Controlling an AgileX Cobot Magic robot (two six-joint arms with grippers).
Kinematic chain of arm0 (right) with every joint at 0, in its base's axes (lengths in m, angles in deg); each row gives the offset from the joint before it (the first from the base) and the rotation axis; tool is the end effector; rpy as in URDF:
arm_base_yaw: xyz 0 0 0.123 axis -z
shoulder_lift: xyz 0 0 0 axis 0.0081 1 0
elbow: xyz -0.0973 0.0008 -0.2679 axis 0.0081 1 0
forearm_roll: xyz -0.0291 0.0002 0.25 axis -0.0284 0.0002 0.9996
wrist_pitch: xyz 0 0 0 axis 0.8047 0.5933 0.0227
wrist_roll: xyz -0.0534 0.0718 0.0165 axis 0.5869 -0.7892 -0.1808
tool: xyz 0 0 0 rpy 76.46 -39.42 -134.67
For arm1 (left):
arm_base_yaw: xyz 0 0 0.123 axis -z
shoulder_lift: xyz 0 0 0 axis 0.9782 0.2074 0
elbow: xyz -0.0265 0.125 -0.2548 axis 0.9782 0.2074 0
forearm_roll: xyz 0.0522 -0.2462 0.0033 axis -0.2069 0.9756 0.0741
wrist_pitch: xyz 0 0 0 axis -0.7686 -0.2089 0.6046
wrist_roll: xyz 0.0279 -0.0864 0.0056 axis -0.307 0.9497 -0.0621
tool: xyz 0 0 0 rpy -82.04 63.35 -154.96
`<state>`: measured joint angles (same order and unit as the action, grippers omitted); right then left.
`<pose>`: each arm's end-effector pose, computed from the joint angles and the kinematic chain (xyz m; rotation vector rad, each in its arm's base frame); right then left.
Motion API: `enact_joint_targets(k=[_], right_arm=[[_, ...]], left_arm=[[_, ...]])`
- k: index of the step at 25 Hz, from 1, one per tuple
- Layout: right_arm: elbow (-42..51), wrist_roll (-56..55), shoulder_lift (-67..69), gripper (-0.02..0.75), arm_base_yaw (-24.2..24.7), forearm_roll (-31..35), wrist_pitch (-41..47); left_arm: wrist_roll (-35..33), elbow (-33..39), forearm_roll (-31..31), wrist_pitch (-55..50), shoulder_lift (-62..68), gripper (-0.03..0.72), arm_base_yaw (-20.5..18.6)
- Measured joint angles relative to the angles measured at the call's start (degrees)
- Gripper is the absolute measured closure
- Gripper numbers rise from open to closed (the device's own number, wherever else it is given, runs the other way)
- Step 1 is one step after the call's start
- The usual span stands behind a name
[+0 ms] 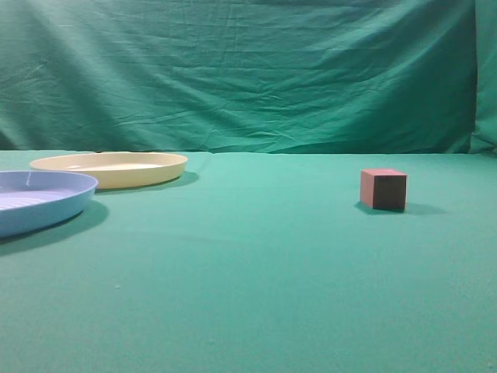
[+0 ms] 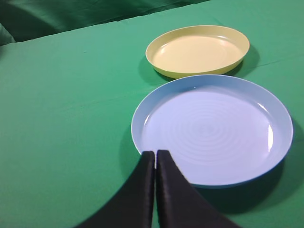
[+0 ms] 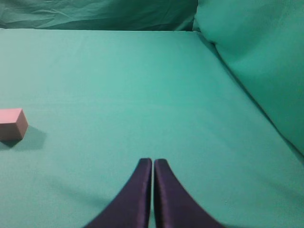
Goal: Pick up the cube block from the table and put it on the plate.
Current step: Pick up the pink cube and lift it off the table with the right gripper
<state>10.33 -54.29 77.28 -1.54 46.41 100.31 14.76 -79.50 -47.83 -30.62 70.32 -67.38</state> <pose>0.0525 -0.0030 0.1710 0.0050 1.8770 -0.0329 0.0526 -0.0039 0.1765 0.2206 1.8285 0.0022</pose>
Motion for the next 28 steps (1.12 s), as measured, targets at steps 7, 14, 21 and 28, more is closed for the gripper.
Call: enact_joint_targets(k=[7, 14, 21, 28], right_arm=[[0.0, 0.0, 0.0, 0.738, 0.0, 0.0, 0.0], [0.0, 0.0, 0.0, 0.738, 0.0, 0.0, 0.0], [0.0, 0.0, 0.0, 0.738, 0.0, 0.0, -0.32], [0.0, -5.15, 0.0, 0.738, 0.0, 5.07, -21.27]], left_arm=[[0.0, 0.0, 0.0, 0.0, 0.0, 0.688, 0.0], [0.0, 0.0, 0.0, 0.0, 0.0, 0.688, 0.0], [0.0, 0.0, 0.0, 0.0, 0.0, 0.688, 0.0], [0.0, 0.0, 0.0, 0.0, 0.0, 0.688, 0.0]])
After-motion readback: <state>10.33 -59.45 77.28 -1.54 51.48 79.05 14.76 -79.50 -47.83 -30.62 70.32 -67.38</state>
